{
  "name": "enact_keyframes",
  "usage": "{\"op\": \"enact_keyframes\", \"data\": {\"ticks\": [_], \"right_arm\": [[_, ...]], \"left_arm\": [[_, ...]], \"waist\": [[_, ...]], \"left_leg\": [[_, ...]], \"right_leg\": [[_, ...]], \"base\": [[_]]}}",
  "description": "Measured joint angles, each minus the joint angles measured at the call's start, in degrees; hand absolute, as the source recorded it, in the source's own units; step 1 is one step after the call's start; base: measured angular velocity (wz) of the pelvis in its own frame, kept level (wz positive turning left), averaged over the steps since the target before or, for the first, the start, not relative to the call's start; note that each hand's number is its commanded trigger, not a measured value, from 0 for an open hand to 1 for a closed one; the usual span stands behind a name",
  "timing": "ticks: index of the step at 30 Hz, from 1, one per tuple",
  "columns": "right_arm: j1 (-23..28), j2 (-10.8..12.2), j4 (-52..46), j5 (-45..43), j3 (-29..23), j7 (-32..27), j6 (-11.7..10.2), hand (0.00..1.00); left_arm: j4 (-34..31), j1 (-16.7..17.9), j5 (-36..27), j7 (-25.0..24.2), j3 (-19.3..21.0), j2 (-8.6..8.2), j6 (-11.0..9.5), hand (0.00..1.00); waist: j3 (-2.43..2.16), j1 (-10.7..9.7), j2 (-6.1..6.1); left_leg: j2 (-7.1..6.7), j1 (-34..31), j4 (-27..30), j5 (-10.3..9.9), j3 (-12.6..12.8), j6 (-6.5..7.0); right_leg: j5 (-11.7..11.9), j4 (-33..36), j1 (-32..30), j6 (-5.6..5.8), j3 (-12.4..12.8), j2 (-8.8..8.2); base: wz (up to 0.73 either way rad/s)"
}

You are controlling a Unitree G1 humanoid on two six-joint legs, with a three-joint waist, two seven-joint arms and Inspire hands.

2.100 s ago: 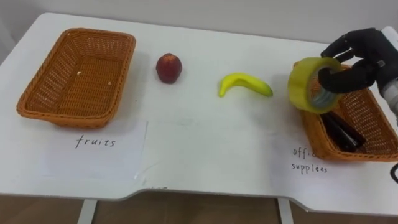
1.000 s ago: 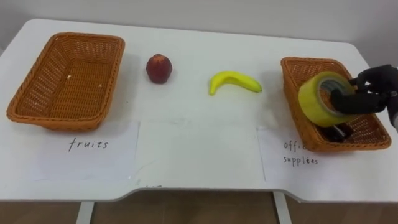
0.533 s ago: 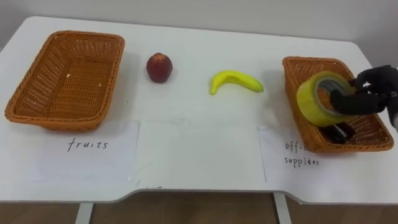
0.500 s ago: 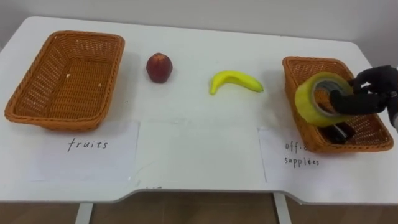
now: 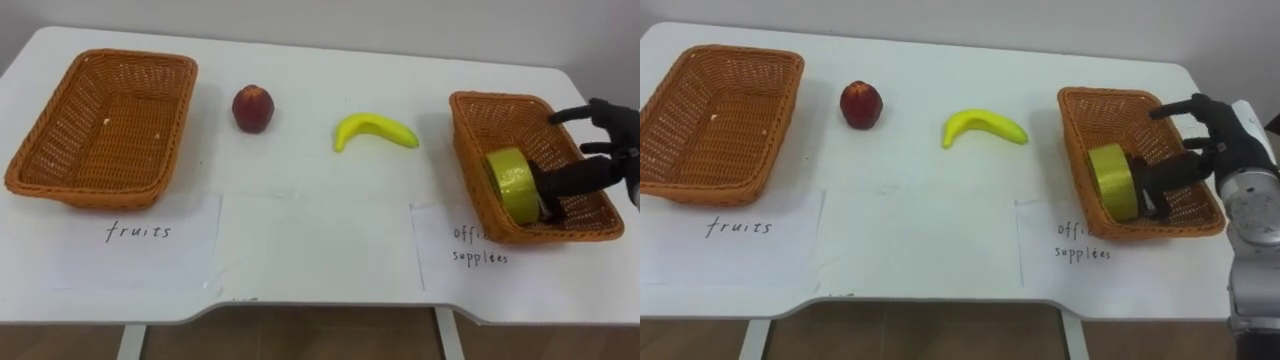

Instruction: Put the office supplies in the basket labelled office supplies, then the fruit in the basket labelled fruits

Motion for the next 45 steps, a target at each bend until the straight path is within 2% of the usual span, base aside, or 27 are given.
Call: {"op": "enact_keyframes", "data": {"ticks": [18, 27, 40, 45], "right_arm": [[0.4, 0.0, 0.0, -0.8, 0.0, 0.0, 0.6, 0.0], [0.3, 0.0, -1.6, -2.9, -0.1, -0.7, 0.6, 0.0], [0.4, 0.0, -7.9, -2.2, -1.7, -6.3, 0.5, 0.0], [0.4, 0.0, -8.9, 0.5, -2.5, -9.2, 0.5, 0.0]], "left_arm": [[-1.2, 0.2, 0.4, -1.4, 0.1, 0.08, 1.0, 0.0], [-1.2, 0.4, 0.0, -1.1, 0.1, 0.06, 1.0, 0.0], [-1.0, 1.0, -0.1, -0.7, 0.0, -0.11, 1.0, 0.0], [-0.9, 1.3, -0.2, -0.2, -0.1, -0.12, 0.8, 0.0]], "waist": [[-0.1, 0.2, -0.05], [-0.22, 0.4, 0.46], [-0.17, 0.0, 0.47], [0.04, 0.0, 0.41]], "left_leg": [[0.08, 0.1, 0.0, 0.0, 0.1, -0.03], [0.13, 0.1, 0.0, 0.0, 0.2, -0.08], [0.14, 0.6, 0.0, -0.1, 0.2, -0.15], [0.17, 1.0, -0.1, -0.2, 0.2, -0.21]], "right_leg": [[0.0, 0.0, 0.0, -0.03, 0.1, 0.11], [0.0, 0.0, -0.1, -0.06, 0.1, 0.16], [0.0, 0.1, 0.3, -0.06, 0.0, 0.16], [0.0, 0.1, 1.0, -0.06, -0.1, 0.2]], "base": [[0.0], [0.0], [0.0], [0.0]]}}
